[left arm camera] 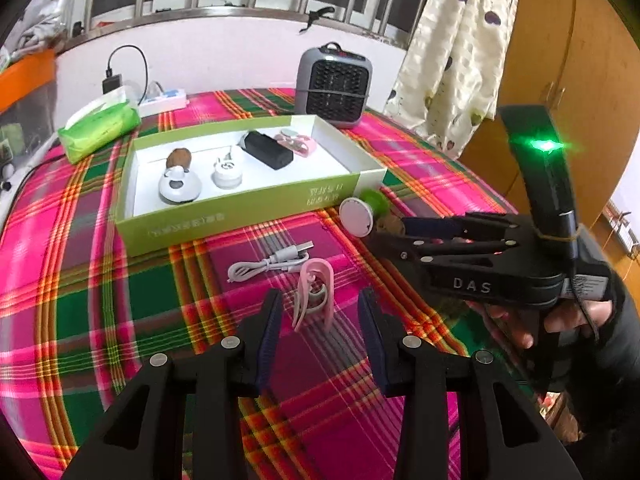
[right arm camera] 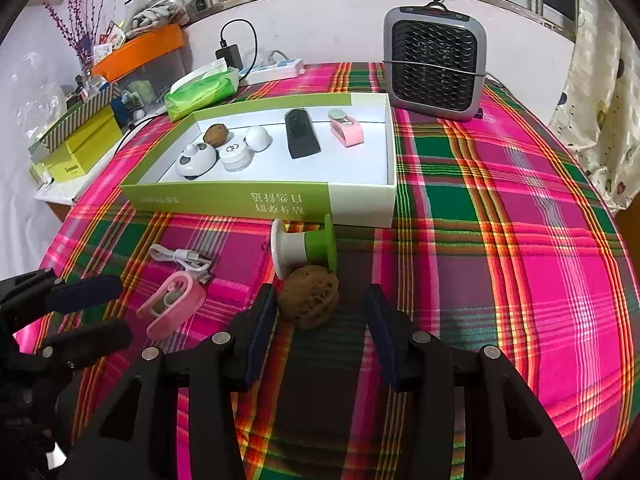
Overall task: Organize objects
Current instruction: 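Move left tool toward the pink earhook while right tool approaches the brown walnut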
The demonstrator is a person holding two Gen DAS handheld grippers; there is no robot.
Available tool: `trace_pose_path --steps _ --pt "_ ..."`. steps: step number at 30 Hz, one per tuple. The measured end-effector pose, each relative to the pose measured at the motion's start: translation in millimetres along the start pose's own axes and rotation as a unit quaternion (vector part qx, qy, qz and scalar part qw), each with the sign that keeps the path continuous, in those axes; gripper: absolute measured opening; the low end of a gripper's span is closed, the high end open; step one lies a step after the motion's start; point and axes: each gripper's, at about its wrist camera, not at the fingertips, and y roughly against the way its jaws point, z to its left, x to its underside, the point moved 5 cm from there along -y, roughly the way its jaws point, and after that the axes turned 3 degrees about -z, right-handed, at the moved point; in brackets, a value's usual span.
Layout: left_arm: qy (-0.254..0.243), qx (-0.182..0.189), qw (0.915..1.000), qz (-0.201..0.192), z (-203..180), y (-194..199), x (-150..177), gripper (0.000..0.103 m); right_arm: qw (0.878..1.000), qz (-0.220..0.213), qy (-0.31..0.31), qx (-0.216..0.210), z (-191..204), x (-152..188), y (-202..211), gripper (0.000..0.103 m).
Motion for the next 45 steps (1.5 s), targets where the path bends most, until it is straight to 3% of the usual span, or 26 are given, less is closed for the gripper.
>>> trace_pose_path --steps 13,20,36,39,45 --pt "-0.033 -0.022 0.9988 0.029 -9.4 -25.8 -4.2 0.037 0.999 0.007 0.027 0.022 2.8 -3.1 -6.0 0.047" --pt "-0.027 -0.028 0.9984 0.041 -7.1 -33.6 -2.3 0.037 0.999 0.009 0.038 0.033 0.1 -3.3 -7.0 0.047" --pt "-0.008 -0.017 0.9990 0.040 -4.4 -37.4 -6.0 0.036 0.999 0.007 0.033 0.015 -4.5 -4.8 -6.0 0.047" --pt "-0.010 -0.021 0.9989 0.040 -3.8 -37.5 -6.1 0.034 0.999 0.006 0.031 0.014 -5.8 -4.6 -4.8 0.040" --pt "-0.009 -0.030 0.9987 0.040 -1.8 -37.7 -6.5 0.028 1.000 0.005 0.029 0.007 -7.0 -4.1 -3.8 0.037"
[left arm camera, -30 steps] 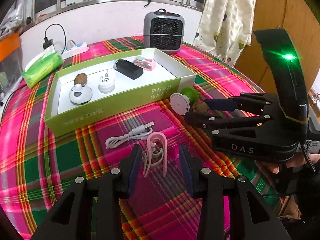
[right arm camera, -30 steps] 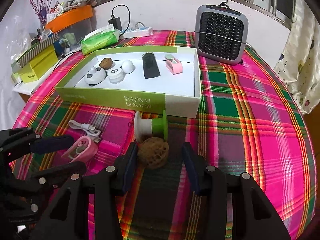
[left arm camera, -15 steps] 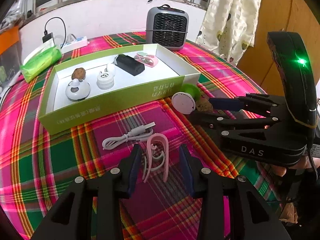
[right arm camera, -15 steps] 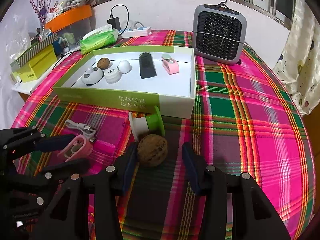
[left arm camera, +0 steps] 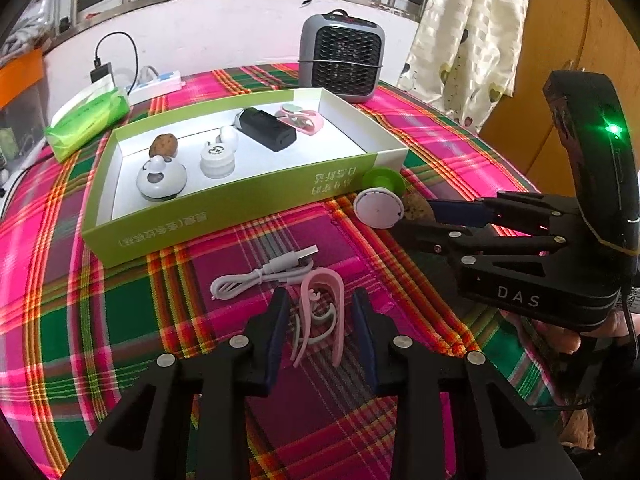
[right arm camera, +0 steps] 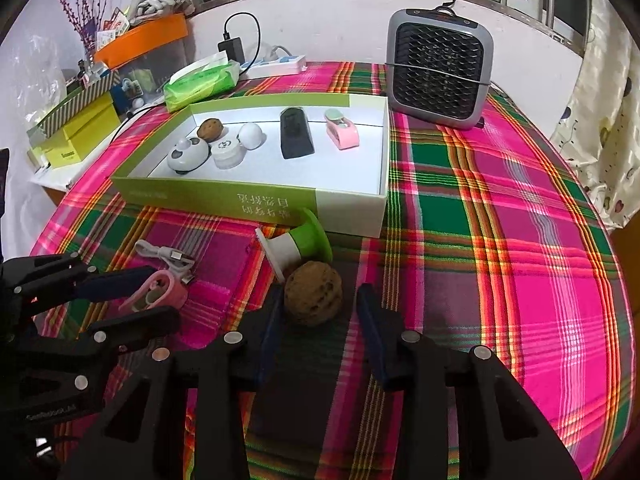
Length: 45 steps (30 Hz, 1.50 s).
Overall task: Organize objects
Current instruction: 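Close left tool on the pink earhook while right tool closes on the walnut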
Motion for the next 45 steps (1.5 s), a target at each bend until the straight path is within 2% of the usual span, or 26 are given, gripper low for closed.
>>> trace_pose_path --steps 6,45 --pt "0.005 -0.004 1.0000 0.000 1.9 0.2 0.3 0.022 1.000 -0.001 -0.002 -0.005 -0.5 0.6 1.5 0.030" --pt "0.006 -0.003 1.0000 -0.001 2.0 1.2 1.0 0.022 1.000 -0.002 -0.006 -0.002 -2.1 6.2 7.1 0.030"
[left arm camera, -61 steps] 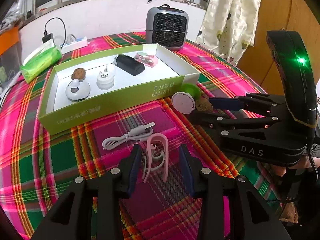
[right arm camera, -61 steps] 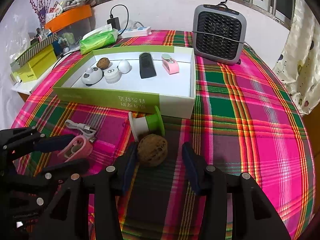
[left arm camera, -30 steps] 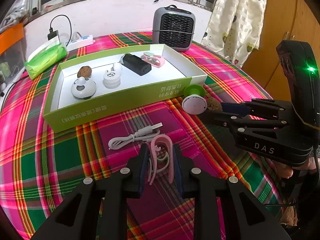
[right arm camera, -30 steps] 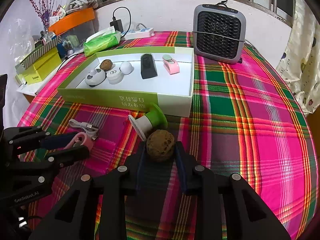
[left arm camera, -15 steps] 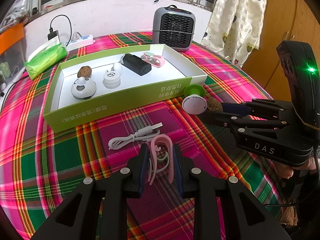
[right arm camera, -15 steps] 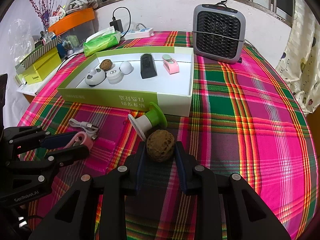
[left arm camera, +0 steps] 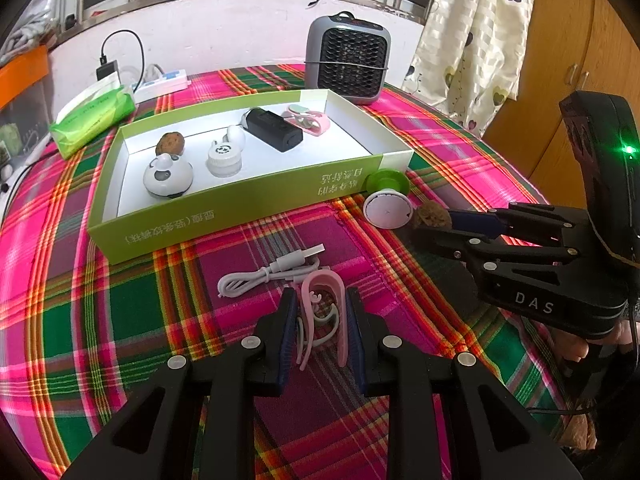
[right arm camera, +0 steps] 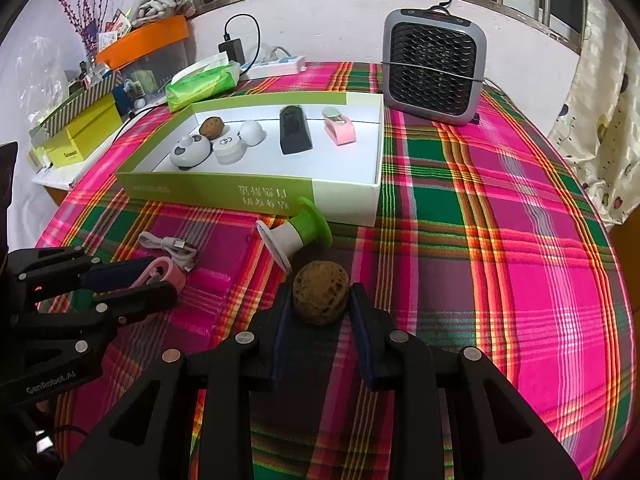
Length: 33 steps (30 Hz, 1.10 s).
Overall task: Organize objects
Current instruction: 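Close left tool on the pink earhook while right tool closes on the walnut, then lift the pink earhook with left tool while right tool carries the walnut over the box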
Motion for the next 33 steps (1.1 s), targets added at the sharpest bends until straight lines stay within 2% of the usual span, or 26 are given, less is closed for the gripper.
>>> trace_pose_path --steps 19,33 --pt "0.001 -0.010 0.9997 -0.021 0.6 17.9 -4.8 0.022 1.000 -0.019 -0.003 -0.002 2.2 -2.6 15.7 0.030" --pt "0.010 -0.013 0.9990 -0.041 8.8 33.0 -16.0 0.022 0.999 -0.049 -0.003 -0.006 4.1 -18.4 34.7 0.030"
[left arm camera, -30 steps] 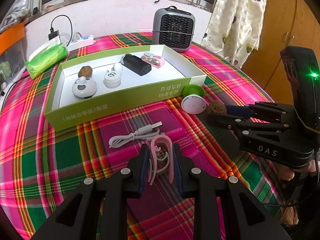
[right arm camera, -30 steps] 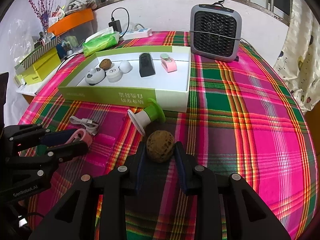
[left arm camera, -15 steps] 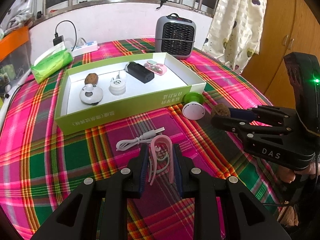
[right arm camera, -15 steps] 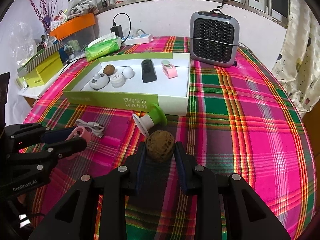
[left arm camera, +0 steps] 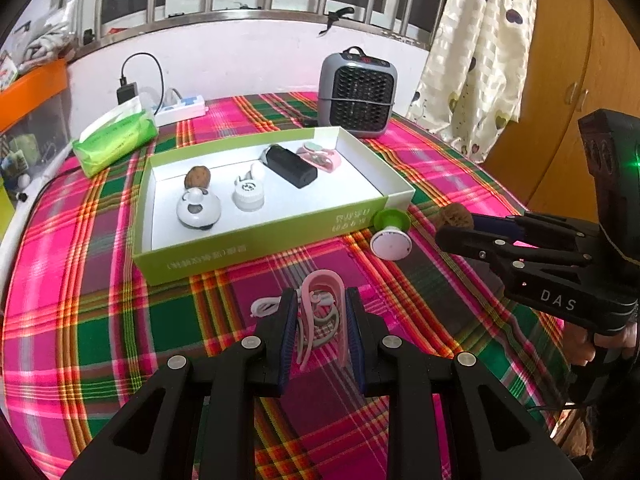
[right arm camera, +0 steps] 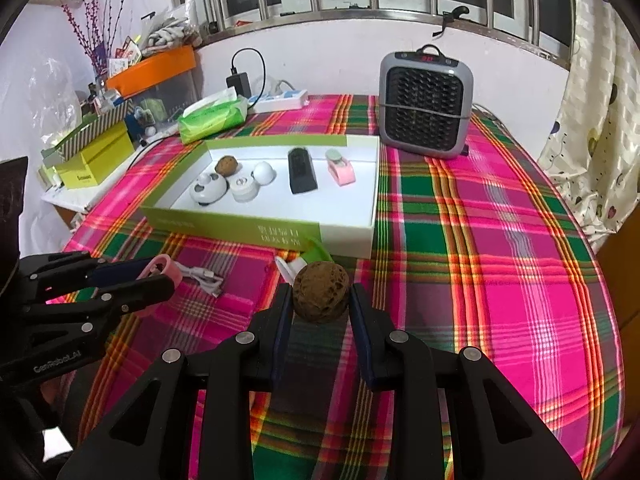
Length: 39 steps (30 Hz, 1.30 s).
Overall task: Organize objects
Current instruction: 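Lift the pink earhook with left tool while right tool carries the walnut over the box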
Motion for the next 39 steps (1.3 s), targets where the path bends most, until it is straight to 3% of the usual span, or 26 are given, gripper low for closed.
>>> trace_pose_path --steps 19,39 --pt "0.019 -0.017 0.9995 -0.016 32.9 -6.4 -34.9 0.022 1.000 -0.007 0.006 -0.007 2.1 -33.4 -14.4 0.030" --pt "0.036 -0.018 0.9992 -0.004 72.4 -55.4 -79.9 0.022 0.999 0.039 0.005 -0.020 -8.3 -57.5 -72.5 0.030"
